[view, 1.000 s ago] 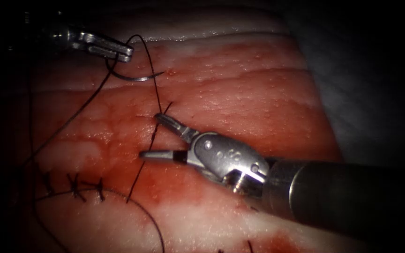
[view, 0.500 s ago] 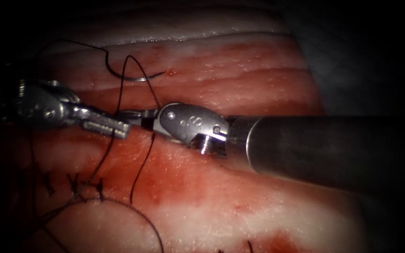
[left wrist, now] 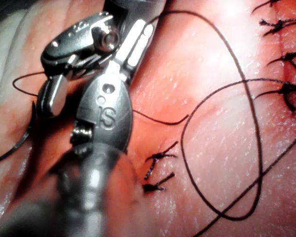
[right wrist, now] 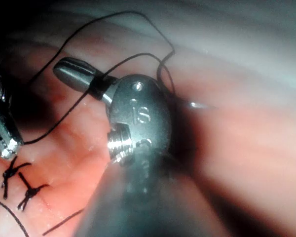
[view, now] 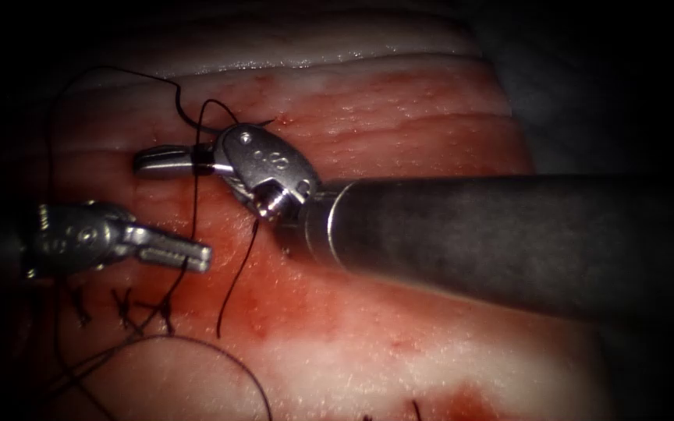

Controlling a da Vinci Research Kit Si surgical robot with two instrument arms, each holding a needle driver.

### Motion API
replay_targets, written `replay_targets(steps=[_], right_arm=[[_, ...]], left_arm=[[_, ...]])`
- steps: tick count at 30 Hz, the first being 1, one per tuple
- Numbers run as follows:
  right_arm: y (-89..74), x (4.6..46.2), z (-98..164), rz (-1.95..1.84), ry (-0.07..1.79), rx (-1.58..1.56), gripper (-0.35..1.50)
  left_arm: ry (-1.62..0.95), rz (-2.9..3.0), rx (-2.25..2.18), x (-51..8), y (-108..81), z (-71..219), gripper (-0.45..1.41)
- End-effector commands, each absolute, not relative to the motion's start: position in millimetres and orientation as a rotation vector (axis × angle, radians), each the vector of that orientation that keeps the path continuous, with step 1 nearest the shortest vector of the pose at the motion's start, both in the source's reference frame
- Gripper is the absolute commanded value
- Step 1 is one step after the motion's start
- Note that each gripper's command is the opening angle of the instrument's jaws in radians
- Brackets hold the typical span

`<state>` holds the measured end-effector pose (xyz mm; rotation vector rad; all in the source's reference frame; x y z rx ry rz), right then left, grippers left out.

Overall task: Wound Closure
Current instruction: With the left jaws, wrap the suture a single time around the right jaws clockwise.

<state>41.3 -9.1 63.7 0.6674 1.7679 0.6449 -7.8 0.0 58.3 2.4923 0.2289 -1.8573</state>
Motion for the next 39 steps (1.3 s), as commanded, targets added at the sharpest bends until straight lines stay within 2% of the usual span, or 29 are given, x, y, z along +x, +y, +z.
replay_targets(steps=[1, 7, 19, 32, 39], right_arm=[[-8.5, 42.3, 63.3, 0.665, 1.796, 0.709, -0.35], [-8.1, 41.7, 62.3, 0.691, 1.865, 0.794, -0.35], [-8.5, 39.4, 61.1, 0.704, 1.867, 0.813, -0.35], [-8.5, 38.4, 60.3, 0.668, 1.901, 0.728, -0.35], [-8.9, 37.4, 60.1, 0.465, 1.832, 0.815, -0.35]], left_arm=[[0.233, -1.848, 2.523, -8.2, 0.1, 59.2, -0.45], [0.243, -1.828, 2.659, -6.5, 0.6, 60.8, -0.45], [0.061, -2.096, 2.706, -3.4, 1.8, 64.4, -0.45], [0.17, -2.287, 2.698, -3.2, 2.3, 68.0, -0.45], [0.169, -2.312, 2.7, -3.0, 3.1, 68.9, -0.45]])
